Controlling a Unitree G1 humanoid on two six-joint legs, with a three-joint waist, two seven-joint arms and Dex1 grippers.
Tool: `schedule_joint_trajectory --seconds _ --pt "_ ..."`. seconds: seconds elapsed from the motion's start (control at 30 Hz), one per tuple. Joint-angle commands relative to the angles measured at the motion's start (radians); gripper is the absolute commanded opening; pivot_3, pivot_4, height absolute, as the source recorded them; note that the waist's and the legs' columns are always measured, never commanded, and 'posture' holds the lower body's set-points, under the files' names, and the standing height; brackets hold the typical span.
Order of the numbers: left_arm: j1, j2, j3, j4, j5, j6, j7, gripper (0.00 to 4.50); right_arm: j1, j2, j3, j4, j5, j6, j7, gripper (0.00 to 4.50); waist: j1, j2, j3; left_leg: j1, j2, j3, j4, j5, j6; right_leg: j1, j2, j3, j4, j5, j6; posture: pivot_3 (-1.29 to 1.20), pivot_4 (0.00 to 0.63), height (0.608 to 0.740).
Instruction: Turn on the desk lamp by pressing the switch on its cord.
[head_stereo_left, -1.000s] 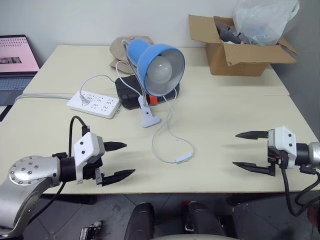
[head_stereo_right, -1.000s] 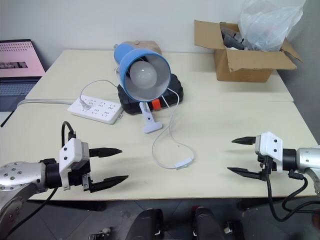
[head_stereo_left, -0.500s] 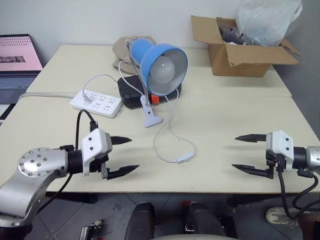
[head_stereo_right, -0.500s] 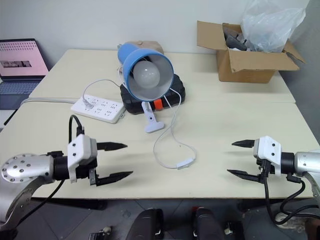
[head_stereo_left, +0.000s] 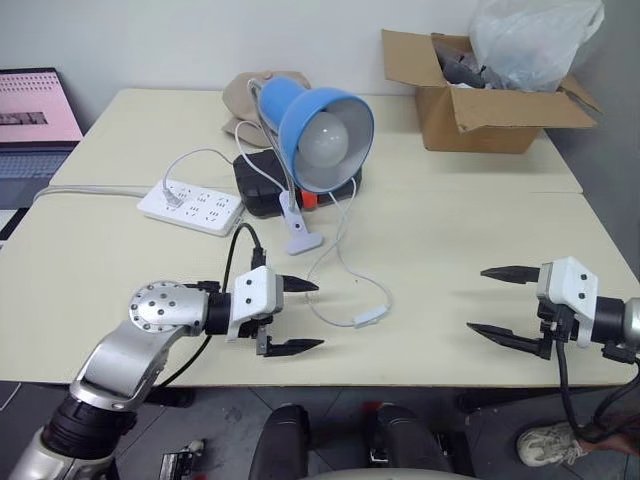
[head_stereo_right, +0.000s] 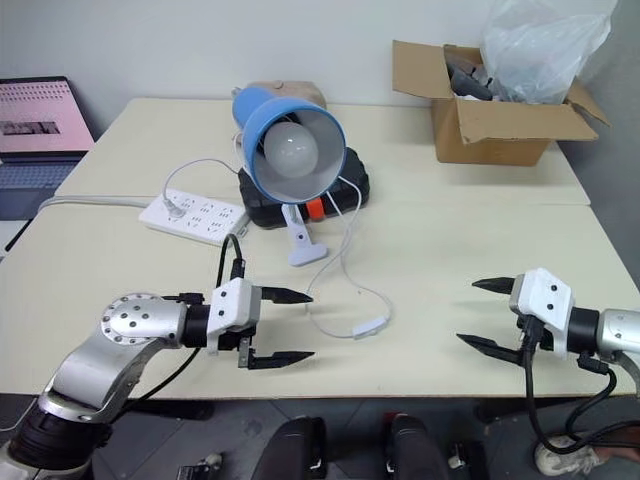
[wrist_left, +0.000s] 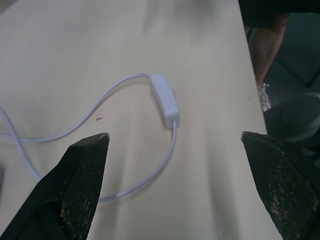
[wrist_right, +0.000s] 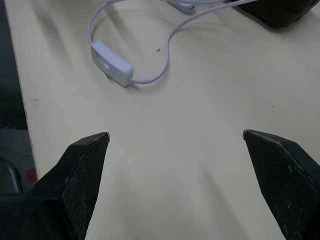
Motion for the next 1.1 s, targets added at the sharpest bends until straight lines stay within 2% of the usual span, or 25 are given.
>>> schedule_joint_trajectory --seconds 0.03,0.23,0.4,0.77,0.87,0.93,0.97,1.1 --pt "-0.014 -0.059 -0.050 0.021 0.035 -0.008 0.045 4.39 0.027 -0.010 -0.064 -0.086 0.027 0.049 -0.023 4.50 0.000 0.000 0.000 0.000 0.000 0.000 0.000 0.000 0.000 0.000 0.000 0.000 0.000 0.000 0.000 0.00 0.150 0.740" --pt "-0.047 -0.152 -0.181 0.151 0.215 -0.111 0.115 4.39 0.037 -0.008 -0.084 -0.139 0.040 0.106 -0.052 4.50 -0.001 0.000 0.000 0.000 0.000 0.000 0.002 0.000 0.000 0.001 0.000 0.000 0.001 0.001 0.001 0.00 0.150 0.740" --pt "-0.092 -0.247 -0.203 0.247 0.243 -0.130 0.153 4.39 0.011 -0.012 -0.071 -0.150 0.043 0.128 -0.065 4.50 0.001 -0.001 0.000 0.000 -0.001 -0.002 0.002 0.000 0.000 0.001 0.000 0.000 0.001 0.001 0.002 0.00 0.150 0.740" --pt "-0.113 -0.283 -0.234 0.322 0.275 -0.149 0.127 4.39 0.000 -0.013 -0.063 -0.167 0.043 0.144 -0.071 4.50 -0.002 -0.001 -0.001 -0.001 -0.001 -0.003 0.002 0.000 0.000 0.001 0.002 0.000 0.001 0.001 0.002 0.00 0.150 0.740" --pt "-0.114 -0.293 -0.235 0.320 0.275 -0.144 0.127 3.97 0.003 -0.010 -0.060 -0.168 0.037 0.141 -0.072 4.50 -0.002 -0.001 -0.001 -0.001 -0.001 -0.003 0.003 0.000 0.000 0.002 0.002 0.000 0.001 0.001 0.002 0.00 0.150 0.740" --pt "-0.113 -0.301 -0.241 0.320 0.282 -0.144 0.131 3.47 0.006 -0.008 -0.058 -0.170 0.033 0.138 -0.073 4.50 -0.002 -0.001 -0.001 -0.001 -0.001 -0.003 0.003 0.000 0.000 0.002 0.002 0.000 0.001 0.001 0.002 0.00 0.150 0.740" --pt "-0.114 -0.304 -0.242 0.323 0.285 -0.145 0.133 3.40 0.005 -0.007 -0.055 -0.169 0.032 0.138 -0.074 4.50 -0.002 -0.001 -0.001 -0.001 -0.001 -0.003 0.002 0.000 0.000 0.002 0.002 0.000 0.001 0.001 0.002 0.00 0.150 0.740" --pt "-0.115 -0.324 -0.249 0.329 0.297 -0.140 0.141 2.45 0.010 -0.004 -0.053 -0.169 0.026 0.130 -0.073 4.50 -0.002 -0.001 -0.001 -0.001 -0.001 -0.003 0.002 0.000 0.000 0.002 0.002 0.000 0.001 0.001 0.002 0.00 0.150 0.740"
